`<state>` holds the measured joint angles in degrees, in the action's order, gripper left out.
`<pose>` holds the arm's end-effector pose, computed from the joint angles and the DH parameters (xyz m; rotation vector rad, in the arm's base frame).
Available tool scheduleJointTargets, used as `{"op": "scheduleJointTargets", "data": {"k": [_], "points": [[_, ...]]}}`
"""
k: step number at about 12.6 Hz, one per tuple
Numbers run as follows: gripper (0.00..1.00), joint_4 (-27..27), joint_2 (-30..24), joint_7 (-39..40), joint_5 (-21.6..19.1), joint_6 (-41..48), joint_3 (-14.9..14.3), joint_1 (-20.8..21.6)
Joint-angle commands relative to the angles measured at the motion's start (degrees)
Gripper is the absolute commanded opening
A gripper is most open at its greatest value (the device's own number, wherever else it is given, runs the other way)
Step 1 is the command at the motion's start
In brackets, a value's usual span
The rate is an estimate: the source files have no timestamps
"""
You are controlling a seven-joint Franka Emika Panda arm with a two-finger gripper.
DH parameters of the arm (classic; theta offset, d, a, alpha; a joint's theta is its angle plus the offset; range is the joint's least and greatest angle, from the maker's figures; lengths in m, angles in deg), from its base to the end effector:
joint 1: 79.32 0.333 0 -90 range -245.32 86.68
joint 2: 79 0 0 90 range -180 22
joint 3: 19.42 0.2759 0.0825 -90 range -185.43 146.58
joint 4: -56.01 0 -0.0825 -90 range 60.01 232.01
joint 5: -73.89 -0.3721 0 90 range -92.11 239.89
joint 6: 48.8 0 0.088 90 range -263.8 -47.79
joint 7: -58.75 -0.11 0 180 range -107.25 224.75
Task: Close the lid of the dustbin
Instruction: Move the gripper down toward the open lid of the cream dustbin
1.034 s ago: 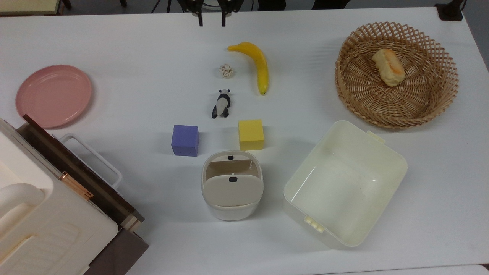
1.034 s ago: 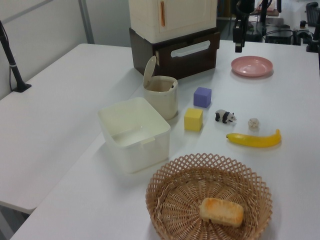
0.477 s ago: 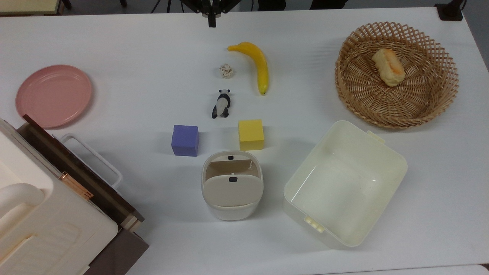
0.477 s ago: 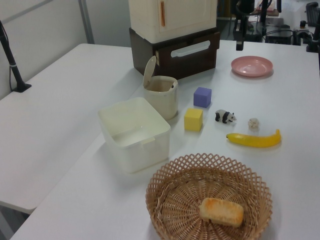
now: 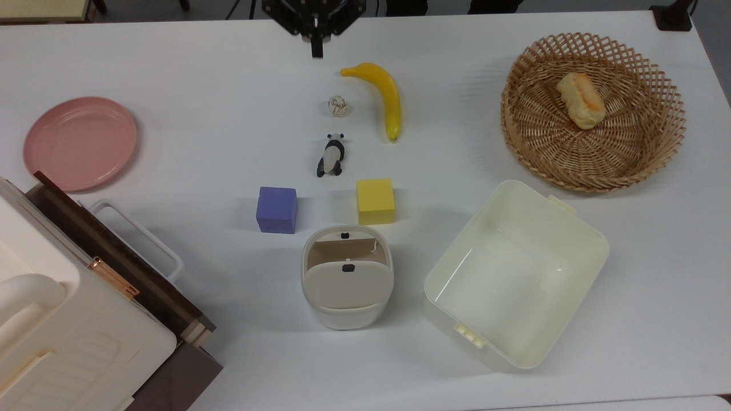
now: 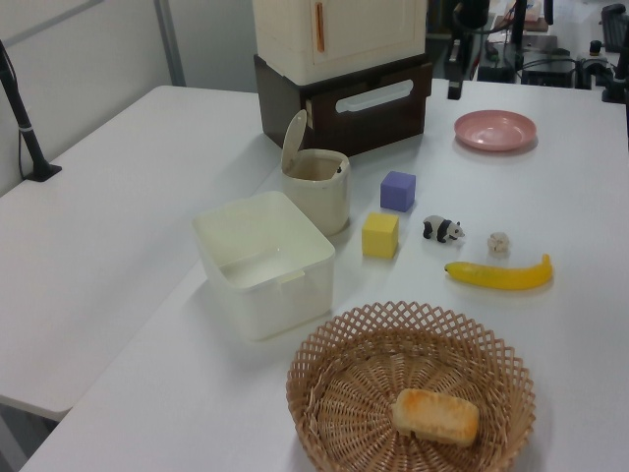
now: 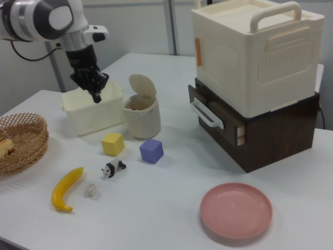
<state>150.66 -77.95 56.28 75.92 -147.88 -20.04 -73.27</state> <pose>0.5581 0.0497 0.5479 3.1077 0.0874 0.0953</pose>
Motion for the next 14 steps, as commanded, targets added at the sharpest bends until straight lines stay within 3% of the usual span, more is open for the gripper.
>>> {"op": "scheduleJointTargets", "data": {"k": [1,8,14], "points": [[0.0,-3.1,6.0,1.1,0.2,-7.9,-0.3,-0.1],[0.0,-9.1,14.4,1.3,0.0,-28.0,-0.4,-1.4],[0.0,-9.4,20.2,0.7,0.0,-49.1,-0.5,-1.1]]}}
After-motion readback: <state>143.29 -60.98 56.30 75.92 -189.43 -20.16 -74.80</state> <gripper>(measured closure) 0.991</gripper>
